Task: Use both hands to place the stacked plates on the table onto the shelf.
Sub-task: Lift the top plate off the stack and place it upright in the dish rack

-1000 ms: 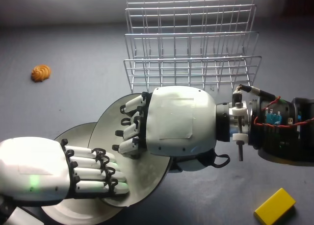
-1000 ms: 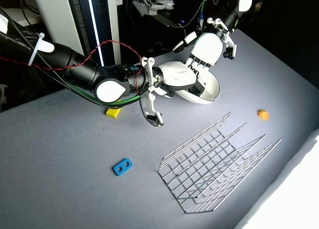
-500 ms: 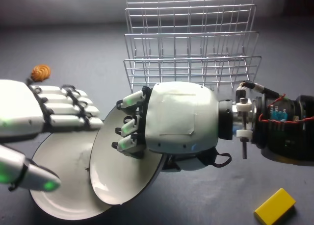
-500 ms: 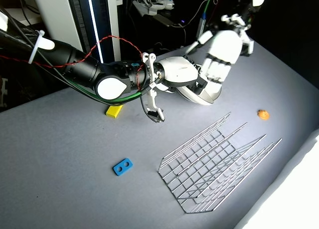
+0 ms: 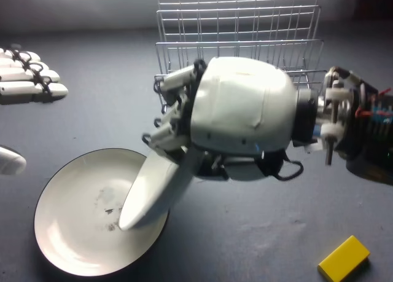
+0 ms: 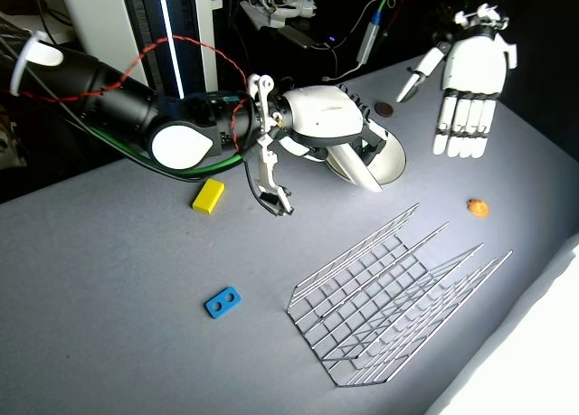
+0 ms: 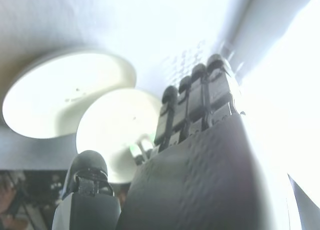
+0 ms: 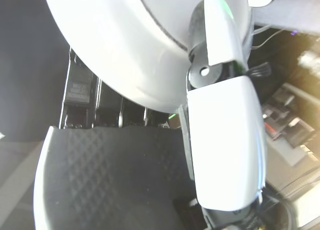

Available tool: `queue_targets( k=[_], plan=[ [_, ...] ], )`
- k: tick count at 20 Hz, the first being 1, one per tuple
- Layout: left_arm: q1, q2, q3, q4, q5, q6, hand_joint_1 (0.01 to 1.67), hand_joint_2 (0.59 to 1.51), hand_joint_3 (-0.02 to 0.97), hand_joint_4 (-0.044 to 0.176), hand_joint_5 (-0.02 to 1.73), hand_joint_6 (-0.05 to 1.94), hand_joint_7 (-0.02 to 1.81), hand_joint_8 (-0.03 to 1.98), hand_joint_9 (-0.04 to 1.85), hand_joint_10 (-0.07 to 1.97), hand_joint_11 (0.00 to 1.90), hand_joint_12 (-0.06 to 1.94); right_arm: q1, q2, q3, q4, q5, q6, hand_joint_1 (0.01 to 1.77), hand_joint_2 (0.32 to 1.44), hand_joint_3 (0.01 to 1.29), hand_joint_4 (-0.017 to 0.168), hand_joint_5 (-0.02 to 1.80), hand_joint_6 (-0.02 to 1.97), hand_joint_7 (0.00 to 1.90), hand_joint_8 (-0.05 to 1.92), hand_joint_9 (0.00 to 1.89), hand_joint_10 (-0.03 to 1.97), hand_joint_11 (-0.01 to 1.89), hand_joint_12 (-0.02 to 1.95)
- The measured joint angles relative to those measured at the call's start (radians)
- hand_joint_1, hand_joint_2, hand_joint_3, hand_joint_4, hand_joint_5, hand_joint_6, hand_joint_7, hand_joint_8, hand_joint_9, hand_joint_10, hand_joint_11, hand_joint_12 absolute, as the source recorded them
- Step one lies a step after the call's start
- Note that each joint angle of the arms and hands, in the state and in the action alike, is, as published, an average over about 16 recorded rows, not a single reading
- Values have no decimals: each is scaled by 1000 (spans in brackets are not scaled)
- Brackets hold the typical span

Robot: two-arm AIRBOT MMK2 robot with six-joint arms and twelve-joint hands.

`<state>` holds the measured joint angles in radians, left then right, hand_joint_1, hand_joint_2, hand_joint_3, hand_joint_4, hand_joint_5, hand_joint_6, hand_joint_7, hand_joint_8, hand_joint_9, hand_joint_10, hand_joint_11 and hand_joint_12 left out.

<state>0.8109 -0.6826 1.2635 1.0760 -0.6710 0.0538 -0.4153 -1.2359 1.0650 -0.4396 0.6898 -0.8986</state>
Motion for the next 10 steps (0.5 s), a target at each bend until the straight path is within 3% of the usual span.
queue_targets(
  k=[10],
  plan=[
    [-41, 19, 60, 35, -14, -1, 22, 1142, 4, 6, 62, 19, 23, 0, 20, 9, 15, 15, 153, 102, -27, 188, -64, 96, 1172, 1026, 15, 3, 802, 1214, 967, 1047, 1156, -9, 586, 1249]
  ],
)
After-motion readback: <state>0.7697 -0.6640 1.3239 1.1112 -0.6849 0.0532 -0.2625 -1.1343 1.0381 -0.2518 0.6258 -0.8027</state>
